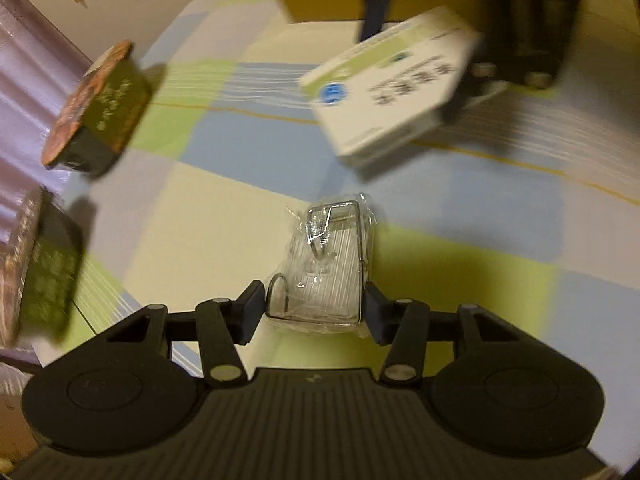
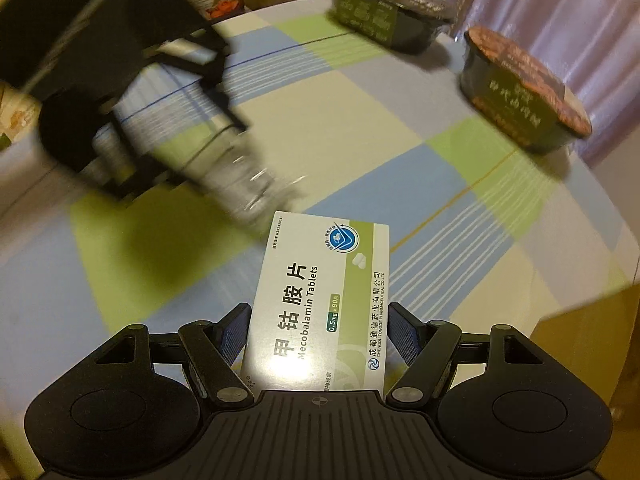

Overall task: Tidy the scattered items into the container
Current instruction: 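Grasp the bagged clear wire rack with the left gripper, then carry the wire rack with the left gripper while the right gripper carries the medicine box over the box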

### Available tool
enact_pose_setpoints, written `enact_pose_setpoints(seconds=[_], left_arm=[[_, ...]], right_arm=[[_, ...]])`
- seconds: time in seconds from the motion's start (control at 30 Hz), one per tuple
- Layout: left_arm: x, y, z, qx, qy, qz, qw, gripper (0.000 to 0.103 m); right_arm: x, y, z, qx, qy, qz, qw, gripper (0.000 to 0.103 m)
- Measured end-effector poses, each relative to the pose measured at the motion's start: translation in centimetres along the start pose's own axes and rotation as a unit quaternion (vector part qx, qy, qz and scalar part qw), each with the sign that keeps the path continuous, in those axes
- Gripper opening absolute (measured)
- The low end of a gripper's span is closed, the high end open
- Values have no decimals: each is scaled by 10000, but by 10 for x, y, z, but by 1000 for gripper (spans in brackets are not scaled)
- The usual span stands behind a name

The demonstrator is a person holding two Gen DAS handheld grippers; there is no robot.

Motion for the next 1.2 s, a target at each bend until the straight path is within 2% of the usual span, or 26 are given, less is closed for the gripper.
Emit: enact_pose_setpoints(seconds=[0.1, 0.27, 0.3, 0.37, 0.5, 0.6, 0.73, 0.83, 0.97, 1.2], left_arm=[[15, 8, 53, 45, 168, 19, 9998, 47], [24, 23, 118, -232, 182, -81, 9995, 49], [24, 25, 125, -215, 167, -65, 9996, 59], [25, 29, 134, -196, 91, -46, 9998, 72], [25, 34, 130, -309, -125, -44, 9994, 77], [21, 31, 117, -336, -142, -38, 9993, 77], [16, 23, 111, -431, 53, -38, 9991, 76], [6, 24, 109, -514, 199, -200, 9983, 70], [2, 26, 109, -428, 407, -197, 9981, 50], [6, 30, 121, -373, 439, -201, 9981, 49]], right_arm=[[20, 21, -29, -56, -116, -32, 9999, 75], [40, 72, -72, -472, -359, -313, 9978, 75], [42, 81, -80, -531, -358, -371, 9973, 75], [46, 96, -93, -624, -343, -441, 9965, 75], [50, 116, -108, -564, -175, -492, 9970, 75], [49, 123, -110, -527, -19, -546, 9971, 75], [45, 123, -111, -425, -23, -524, 9977, 75], [42, 126, -113, -359, -62, -518, 9980, 75], [38, 124, -114, -293, -70, -444, 9986, 75], [32, 124, -118, -123, -105, -378, 9992, 75]])
Point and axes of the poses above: each gripper's, at about its wrist camera, not at the fingertips, and x roughly against the way its jaws point, z to its right, y to its underside, the point moved 8 cm from there along -x, roughly the way its jaws point, and after that the axes turned 11 degrees about y, right-handed, at the moved point
